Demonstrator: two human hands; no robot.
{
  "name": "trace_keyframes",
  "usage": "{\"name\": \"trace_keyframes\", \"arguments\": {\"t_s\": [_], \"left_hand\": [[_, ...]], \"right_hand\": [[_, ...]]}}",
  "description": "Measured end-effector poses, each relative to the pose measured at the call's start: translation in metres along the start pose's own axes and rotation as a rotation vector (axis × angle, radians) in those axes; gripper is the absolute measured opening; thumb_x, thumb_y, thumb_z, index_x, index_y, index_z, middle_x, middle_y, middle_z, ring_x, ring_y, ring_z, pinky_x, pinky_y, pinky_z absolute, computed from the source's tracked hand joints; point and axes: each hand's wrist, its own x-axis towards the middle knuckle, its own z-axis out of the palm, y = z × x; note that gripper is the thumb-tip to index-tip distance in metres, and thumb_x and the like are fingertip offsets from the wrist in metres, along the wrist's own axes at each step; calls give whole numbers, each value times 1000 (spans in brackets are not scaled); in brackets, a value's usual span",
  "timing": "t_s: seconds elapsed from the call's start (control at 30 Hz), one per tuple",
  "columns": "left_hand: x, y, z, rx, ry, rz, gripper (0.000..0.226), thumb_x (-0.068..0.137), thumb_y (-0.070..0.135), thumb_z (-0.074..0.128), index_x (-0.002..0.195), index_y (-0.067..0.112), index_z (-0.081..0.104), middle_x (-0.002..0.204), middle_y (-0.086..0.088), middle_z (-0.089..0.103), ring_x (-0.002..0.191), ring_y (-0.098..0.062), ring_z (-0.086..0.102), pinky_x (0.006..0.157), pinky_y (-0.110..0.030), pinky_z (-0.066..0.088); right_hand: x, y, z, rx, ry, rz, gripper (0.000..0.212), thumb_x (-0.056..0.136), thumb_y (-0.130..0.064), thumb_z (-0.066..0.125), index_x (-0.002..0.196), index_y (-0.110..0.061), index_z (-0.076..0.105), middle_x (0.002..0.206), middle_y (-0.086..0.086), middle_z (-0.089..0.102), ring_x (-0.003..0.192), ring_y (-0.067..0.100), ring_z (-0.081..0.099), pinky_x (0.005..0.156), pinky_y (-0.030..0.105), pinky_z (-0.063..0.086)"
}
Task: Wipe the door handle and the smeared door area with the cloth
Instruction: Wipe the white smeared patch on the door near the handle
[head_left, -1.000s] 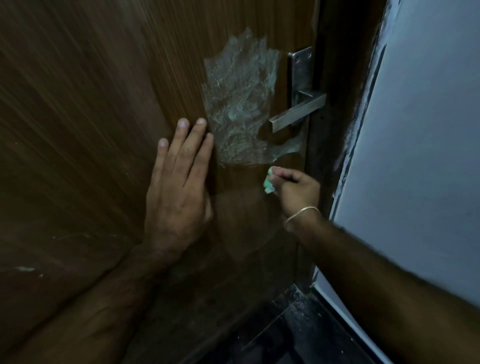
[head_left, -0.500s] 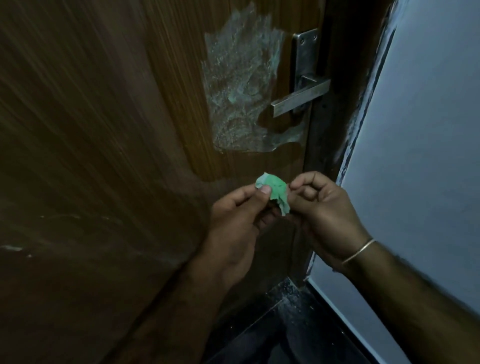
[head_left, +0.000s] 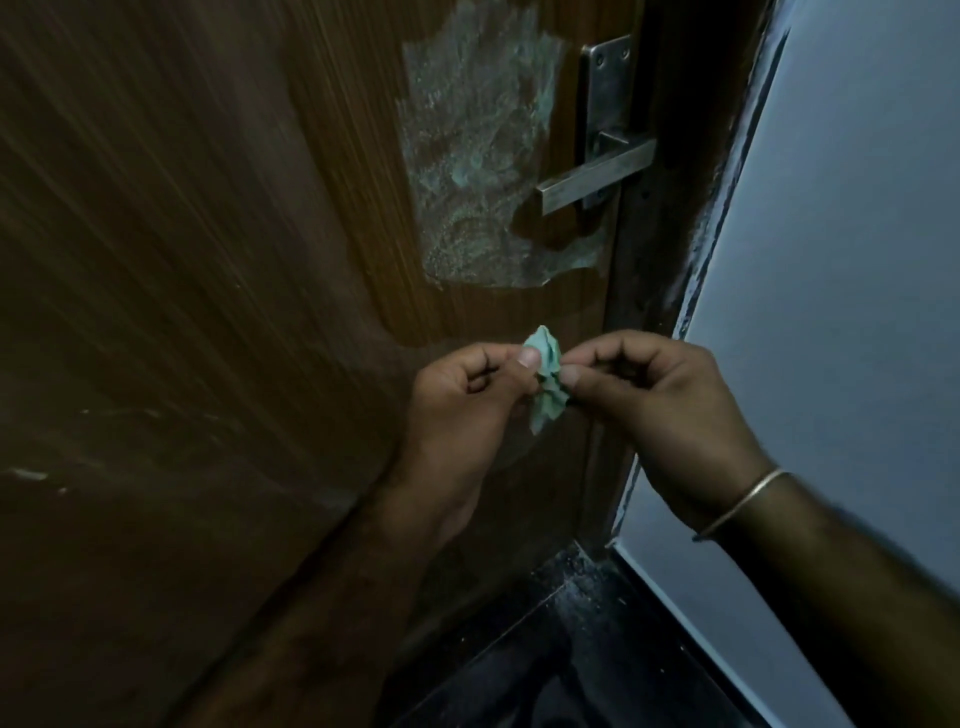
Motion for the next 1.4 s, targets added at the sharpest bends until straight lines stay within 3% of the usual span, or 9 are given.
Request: {"name": "trace_keyframes", "arguments": {"t_s": [0.23,0.43,0.63,0.77,0.93,1.1,1.2,1.27,1.4], "left_hand": [[5,18,-4,-88,75,-160,16,97,15,52,87,15,64,95,-10,72,86,-23,69,66,-29,57],[4,31,6,-377,111,-240,19,98,15,49,108,5,62,103,-15,74,95,-29,73,86,-45,58],[6,30,11,-284,78,-80,16,99,16,50,102,8,63,96,-11,74,89,-24,73,70,-37,60],[10,26,11,-78,48,99,15,99,15,50,91,14,62,78,-2,69,73,-16,67,65,-33,56],[15,16,11,126,164,199,20,99,12,50,83,19,60,71,4,61,68,-11,58,64,-32,50],[24,24,0,173,81,188,16,99,19,52,86,21,61,68,4,57,67,-16,53,61,-36,47],[27,27,-1,273,-70,231,12,98,20,55,89,23,64,72,6,60,71,-14,57,63,-34,50],[28,29,1,320,-184,269,11,96,18,59,89,23,66,73,9,65,72,-6,61,64,-23,51],[29,33,7,293,-223,297,6,93,14,63,91,18,68,72,8,71,69,-1,67,60,-17,52]], "right_hand": [[10,-5,-7,531,143,377,16,91,0,53,89,-12,62,88,11,69,73,23,69,58,36,60],[2,-1,-9,-24,235,-148,17,85,-7,69,100,-9,61,74,6,71,72,19,71,66,28,58],[-3,-3,-17,-355,329,-373,28,81,5,66,97,-18,63,93,-2,64,88,5,62,77,15,51],[-7,-4,-8,-717,36,-578,38,81,-10,66,117,-24,61,122,-2,50,116,8,46,96,12,39],[-14,10,-22,-817,29,-697,10,80,-10,74,88,-14,73,106,4,60,100,20,54,82,25,43],[-33,42,-46,-1275,-385,-315,13,84,-21,65,91,-31,69,115,-6,59,111,22,52,92,36,45],[-20,27,-40,-649,-115,-211,34,80,-17,75,107,-34,63,114,-14,63,110,7,59,94,25,50],[-6,12,-27,-146,-228,-66,58,75,-26,77,127,-29,52,126,-11,62,119,5,57,99,30,50],[6,1,-6,59,-329,-40,47,80,-5,68,123,-9,48,113,8,71,103,21,69,87,36,58]]}}
